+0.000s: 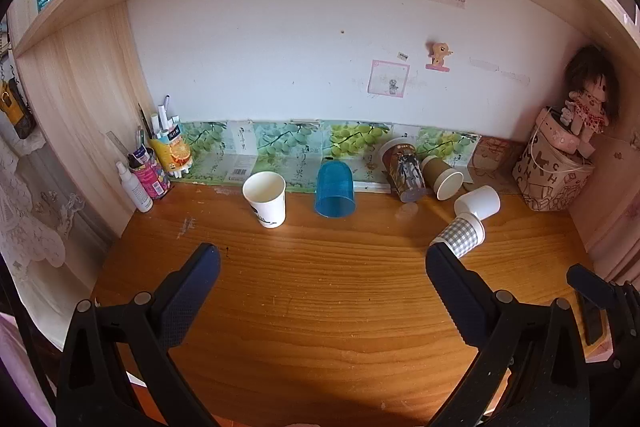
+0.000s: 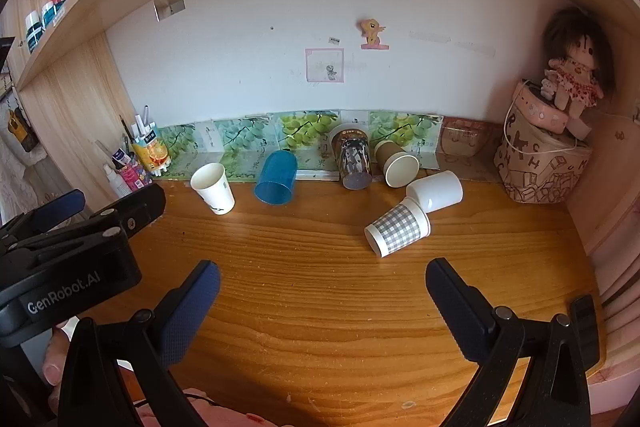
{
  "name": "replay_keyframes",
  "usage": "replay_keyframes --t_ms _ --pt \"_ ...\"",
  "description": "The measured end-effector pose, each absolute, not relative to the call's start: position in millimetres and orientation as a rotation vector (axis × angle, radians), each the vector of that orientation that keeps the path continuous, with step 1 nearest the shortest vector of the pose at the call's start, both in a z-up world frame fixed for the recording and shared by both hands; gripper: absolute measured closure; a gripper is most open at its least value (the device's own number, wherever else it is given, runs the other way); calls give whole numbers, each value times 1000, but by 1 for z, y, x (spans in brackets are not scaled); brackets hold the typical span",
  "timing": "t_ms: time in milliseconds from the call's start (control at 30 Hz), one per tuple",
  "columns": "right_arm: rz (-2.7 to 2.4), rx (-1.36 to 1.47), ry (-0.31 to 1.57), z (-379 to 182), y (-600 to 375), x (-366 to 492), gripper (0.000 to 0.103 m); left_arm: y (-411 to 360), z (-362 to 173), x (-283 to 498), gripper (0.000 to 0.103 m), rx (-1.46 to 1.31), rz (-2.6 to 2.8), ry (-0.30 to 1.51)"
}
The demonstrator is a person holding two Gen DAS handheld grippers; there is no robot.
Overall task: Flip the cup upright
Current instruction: 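Move the left tool toward the upside-down blue plastic cup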
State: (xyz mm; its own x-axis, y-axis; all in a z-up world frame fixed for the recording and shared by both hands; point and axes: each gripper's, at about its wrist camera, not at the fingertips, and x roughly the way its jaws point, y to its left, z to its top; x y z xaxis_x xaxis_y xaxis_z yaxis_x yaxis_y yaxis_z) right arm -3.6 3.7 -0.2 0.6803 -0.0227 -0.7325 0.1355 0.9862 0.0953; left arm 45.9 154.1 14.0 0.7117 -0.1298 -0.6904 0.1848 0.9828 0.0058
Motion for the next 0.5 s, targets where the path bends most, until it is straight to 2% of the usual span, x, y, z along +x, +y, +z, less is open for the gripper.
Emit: replay_keyframes --t_ms 500 --pt "-196 174 857 -3 18 -3 0 188 6 79 0 6 -223 847"
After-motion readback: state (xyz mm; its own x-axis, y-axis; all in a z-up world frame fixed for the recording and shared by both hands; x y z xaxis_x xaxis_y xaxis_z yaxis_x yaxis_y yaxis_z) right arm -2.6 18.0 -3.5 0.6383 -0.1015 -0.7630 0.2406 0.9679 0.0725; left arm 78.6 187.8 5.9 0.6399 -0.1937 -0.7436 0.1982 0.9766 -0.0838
